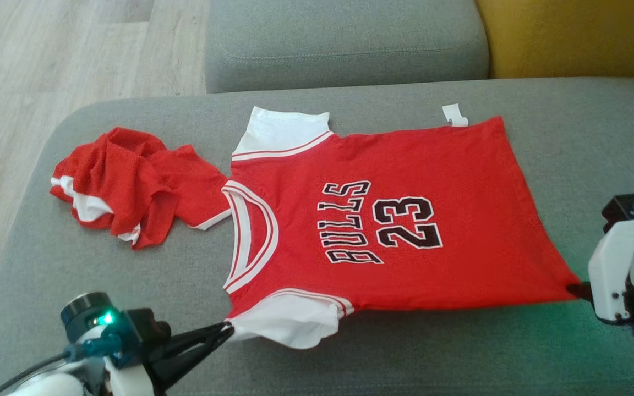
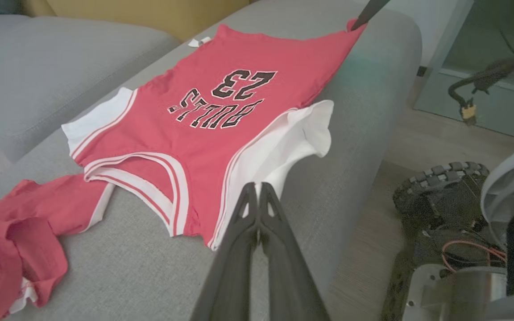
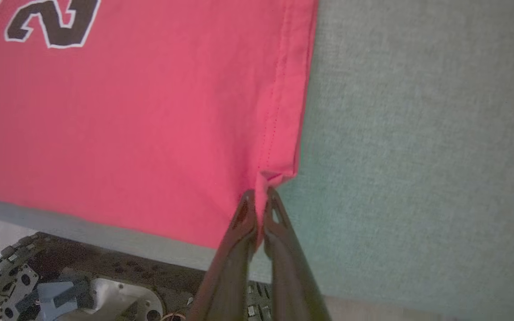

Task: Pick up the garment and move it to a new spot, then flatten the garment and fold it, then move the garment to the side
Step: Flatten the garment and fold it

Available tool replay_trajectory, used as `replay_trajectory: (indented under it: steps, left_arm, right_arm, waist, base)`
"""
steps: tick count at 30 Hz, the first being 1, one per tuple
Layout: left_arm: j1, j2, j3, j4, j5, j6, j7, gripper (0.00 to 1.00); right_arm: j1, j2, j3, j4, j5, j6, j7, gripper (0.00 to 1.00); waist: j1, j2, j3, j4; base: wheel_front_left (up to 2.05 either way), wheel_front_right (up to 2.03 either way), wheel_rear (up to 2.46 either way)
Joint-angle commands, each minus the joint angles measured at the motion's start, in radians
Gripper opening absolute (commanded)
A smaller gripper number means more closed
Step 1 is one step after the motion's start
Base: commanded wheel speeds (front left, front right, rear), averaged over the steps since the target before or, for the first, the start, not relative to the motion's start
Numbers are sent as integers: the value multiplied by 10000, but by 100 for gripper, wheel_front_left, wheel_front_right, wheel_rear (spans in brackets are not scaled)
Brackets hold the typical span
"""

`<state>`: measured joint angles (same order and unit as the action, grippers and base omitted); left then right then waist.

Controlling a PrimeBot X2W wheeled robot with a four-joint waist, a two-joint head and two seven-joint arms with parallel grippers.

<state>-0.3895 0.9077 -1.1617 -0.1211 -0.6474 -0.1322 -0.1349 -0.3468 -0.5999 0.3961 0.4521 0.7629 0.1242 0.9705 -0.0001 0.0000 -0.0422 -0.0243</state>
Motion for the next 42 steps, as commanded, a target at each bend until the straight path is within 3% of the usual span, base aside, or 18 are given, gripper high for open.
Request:
replay_trajectory:
  steps: [1, 7, 17, 26, 42]
  left_arm:
    - [-372, 528, 468, -242, -86, 26, 5, 0]
    - [-664, 449, 716, -181, 16, 272, -95, 0]
    - [-1991, -15, 1231, 693, 312, 295, -110, 0]
    - [-3358, -672, 1170, 1859, 431, 90, -80, 0]
    - [-5300, -1806, -90, 4193, 463, 18, -975, 0]
  right_arm:
    - [13, -421, -292, -614, -49, 65, 206, 0]
    - [462, -184, -1273, -1654, -591, 65, 838, 0]
    - [-80, 1194, -2593, -2687, -2065, 65, 1461, 0]
    - [-1420, 1836, -2777, -1832, -3185, 65, 812, 0]
    - [-2955, 2411, -2677, 309, -4021, 65, -1040, 0]
  waist:
    - [1, 0, 32, -1]
    - [1, 0, 196, -5]
    - [1, 0, 944, -196]
    - [1, 0, 1803, -352]
    - [1, 0, 2763, -347]
  base:
    - [0, 0, 0]
    - [0, 0, 0]
    - [0, 0, 0]
    - [0, 0, 0]
    - [0, 0, 0]
